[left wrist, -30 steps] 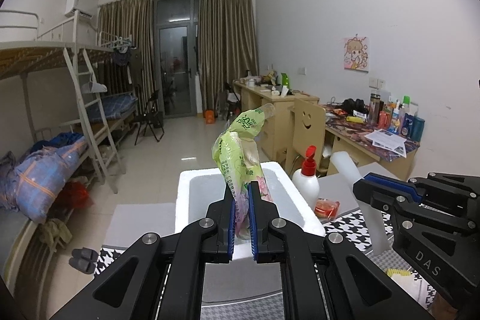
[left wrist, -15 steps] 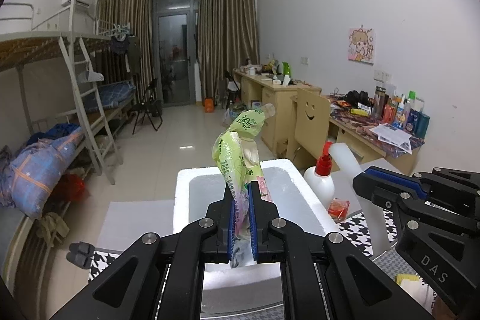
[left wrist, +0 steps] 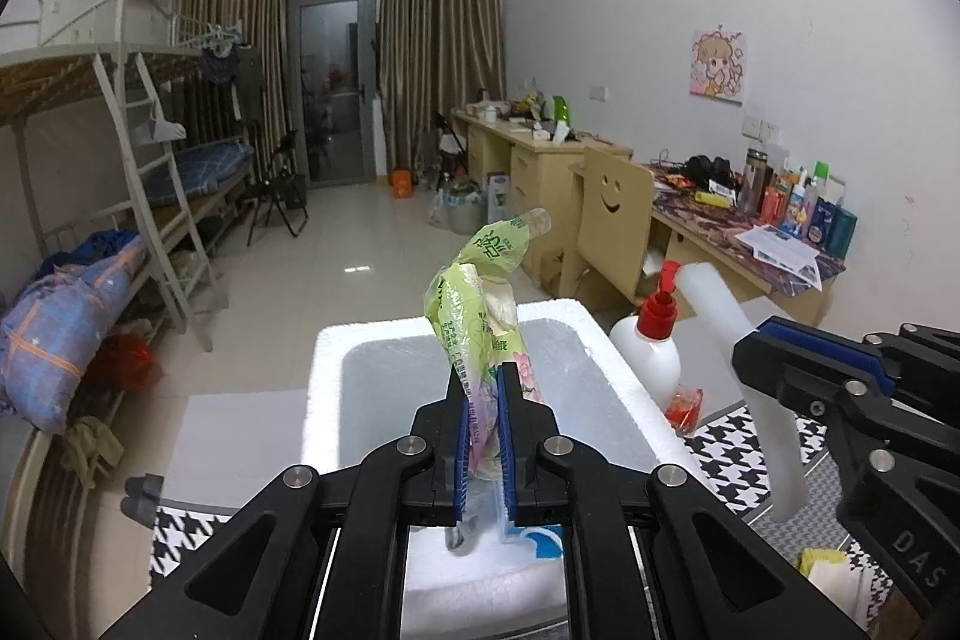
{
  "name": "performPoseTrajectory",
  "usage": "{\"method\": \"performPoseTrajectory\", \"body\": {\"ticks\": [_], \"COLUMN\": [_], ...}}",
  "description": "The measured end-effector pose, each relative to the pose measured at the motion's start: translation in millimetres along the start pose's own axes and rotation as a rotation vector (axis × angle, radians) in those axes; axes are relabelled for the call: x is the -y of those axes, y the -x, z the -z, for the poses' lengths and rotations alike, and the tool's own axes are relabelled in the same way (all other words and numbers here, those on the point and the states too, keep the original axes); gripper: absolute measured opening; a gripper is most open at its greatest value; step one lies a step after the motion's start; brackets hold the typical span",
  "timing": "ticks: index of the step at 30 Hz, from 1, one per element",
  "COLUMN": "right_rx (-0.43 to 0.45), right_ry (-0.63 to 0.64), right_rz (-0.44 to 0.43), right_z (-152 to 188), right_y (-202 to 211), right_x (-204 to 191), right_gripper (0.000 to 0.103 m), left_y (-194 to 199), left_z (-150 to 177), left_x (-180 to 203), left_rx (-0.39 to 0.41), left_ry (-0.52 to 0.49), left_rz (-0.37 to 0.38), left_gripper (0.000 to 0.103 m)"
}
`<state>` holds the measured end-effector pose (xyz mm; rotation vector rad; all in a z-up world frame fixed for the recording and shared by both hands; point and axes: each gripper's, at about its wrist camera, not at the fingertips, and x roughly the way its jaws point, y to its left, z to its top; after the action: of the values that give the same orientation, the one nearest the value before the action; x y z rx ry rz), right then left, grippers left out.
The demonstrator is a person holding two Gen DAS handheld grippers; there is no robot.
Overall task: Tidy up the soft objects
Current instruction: 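Open the left tool to drop the tissue pack into the foam box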
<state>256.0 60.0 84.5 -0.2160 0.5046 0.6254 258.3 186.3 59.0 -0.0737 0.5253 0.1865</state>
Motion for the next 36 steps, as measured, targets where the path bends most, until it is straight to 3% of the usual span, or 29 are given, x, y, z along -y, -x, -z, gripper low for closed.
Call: {"method": "performPoseTrajectory", "body": {"ticks": [3,4,6,7,8,10,14,21,26,36], "right_rx": [-0.009,-0.011,-0.014,-0.017,-0.019,-0.023,-0.026,-0.026,-0.035,-0.057], "right_ry": [-0.005,-0.005,-0.008,-0.01,-0.01,-0.01,-0.009,0.005,0.026,0.029], "right_rz": [0.004,0.005,0.009,0.01,0.011,0.013,0.01,-0.002,-0.007,-0.02], "right_z": [-1,-1,-1,-1,-1,-2,-4,-7,-9,-12], "right_y": [-3,-4,-6,-7,-8,-9,-10,-14,-20,-37], "right_x": [-1,-1,-1,-1,-1,-2,-3,-12,-17,-22], "right_gripper": [0.011,0.011,0.011,0.011,0.011,0.011,0.011,0.011,0.011,0.014], "left_y": [-8,-10,-15,-15,-12,-7,4,19,27,39], "left_z": [2,2,4,5,6,6,4,4,6,15], "left_x": [-2,-3,-4,-5,-6,-9,-15,-30,-36,-50], "left_rx": [-0.03,-0.038,-0.052,-0.051,-0.037,-0.02,0.005,0.046,0.056,0.076], "left_ry": [0.002,0.004,0.001,0.002,0.003,0.006,0.012,0.05,0.069,0.068], "left_rz": [0.009,0.012,0.007,-0.008,-0.023,-0.044,-0.069,-0.122,-0.134,-0.232], "left_gripper": [0.012,0.019,0.05,0.07,0.078,0.078,0.091,0.101,0.101,0.102]}}
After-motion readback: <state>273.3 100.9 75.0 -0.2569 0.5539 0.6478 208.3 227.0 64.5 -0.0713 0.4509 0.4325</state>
